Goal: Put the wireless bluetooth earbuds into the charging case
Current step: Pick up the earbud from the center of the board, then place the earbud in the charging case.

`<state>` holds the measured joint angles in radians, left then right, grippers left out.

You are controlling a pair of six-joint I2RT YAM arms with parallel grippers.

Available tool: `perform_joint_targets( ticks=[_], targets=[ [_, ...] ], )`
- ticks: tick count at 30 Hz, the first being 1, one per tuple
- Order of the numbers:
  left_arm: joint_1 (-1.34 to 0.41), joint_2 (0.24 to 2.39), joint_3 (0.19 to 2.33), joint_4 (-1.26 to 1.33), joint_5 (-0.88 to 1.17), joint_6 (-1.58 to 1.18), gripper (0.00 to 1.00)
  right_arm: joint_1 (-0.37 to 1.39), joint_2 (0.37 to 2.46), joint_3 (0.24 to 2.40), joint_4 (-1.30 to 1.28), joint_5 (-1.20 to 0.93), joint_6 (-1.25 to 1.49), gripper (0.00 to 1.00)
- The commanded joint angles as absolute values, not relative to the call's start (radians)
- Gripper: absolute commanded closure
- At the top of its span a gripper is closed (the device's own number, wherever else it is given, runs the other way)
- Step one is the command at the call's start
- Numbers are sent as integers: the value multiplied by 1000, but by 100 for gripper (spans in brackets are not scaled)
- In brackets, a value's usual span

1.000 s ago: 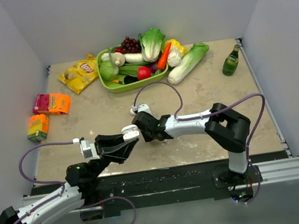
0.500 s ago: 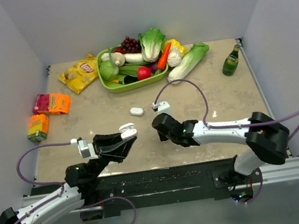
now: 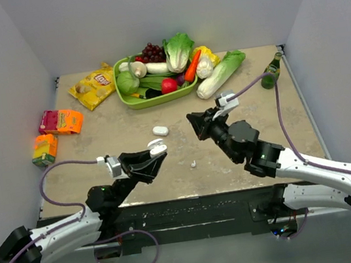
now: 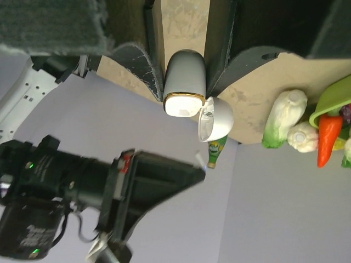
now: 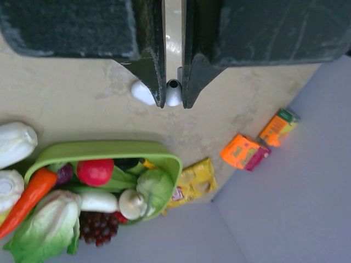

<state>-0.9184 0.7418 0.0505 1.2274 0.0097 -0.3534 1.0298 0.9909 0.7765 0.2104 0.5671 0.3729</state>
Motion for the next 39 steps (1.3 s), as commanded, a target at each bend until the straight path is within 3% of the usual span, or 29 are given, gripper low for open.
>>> perform_joint_targets(
  ticks=[1, 10, 21, 39],
  targets=[
    [-920, 828, 122, 1367, -8, -273, 100, 1040, 919, 743, 423, 552, 233, 100],
    [-920, 1003, 267, 1540, 49, -189, 100, 1046, 816, 699, 589, 471, 147, 100],
    [-919, 1098, 446, 1555, 136, -124, 100, 1054, 759, 684, 653, 244, 74, 100],
    [-920, 1157, 534, 1571, 146, -173, 100, 1071, 807, 634, 828, 248, 46, 100]
  ],
)
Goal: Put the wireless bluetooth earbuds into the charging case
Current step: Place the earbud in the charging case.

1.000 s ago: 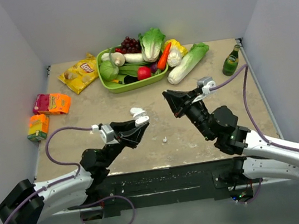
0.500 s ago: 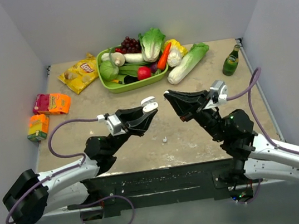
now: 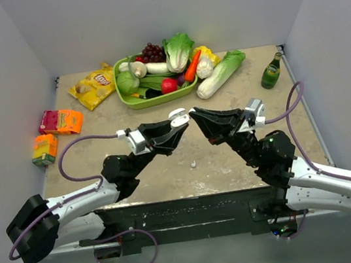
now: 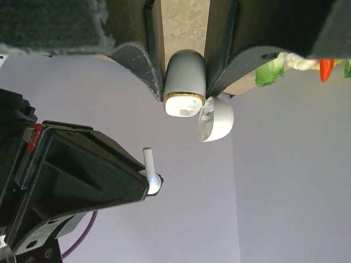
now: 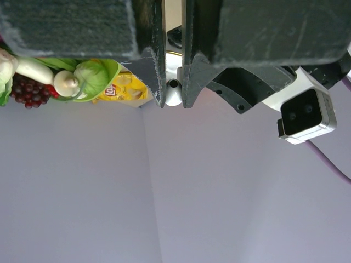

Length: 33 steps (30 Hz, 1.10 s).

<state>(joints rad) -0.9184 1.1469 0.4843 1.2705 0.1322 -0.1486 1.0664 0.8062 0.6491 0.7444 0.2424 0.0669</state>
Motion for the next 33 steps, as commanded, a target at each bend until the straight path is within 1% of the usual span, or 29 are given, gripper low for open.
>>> perform_joint_targets(
  ticks=[1, 19, 33],
  targets=[
    [-920, 1163, 537, 1571, 147, -195, 100, 1072, 807, 629, 834, 249, 48, 100],
    [-920, 1173, 548, 1603, 150, -310, 100, 1071, 847, 592, 907, 319, 51, 100],
    [-920, 1164, 548, 1623, 160, -327, 100, 1071, 851, 581, 907, 347, 48, 100]
  ],
)
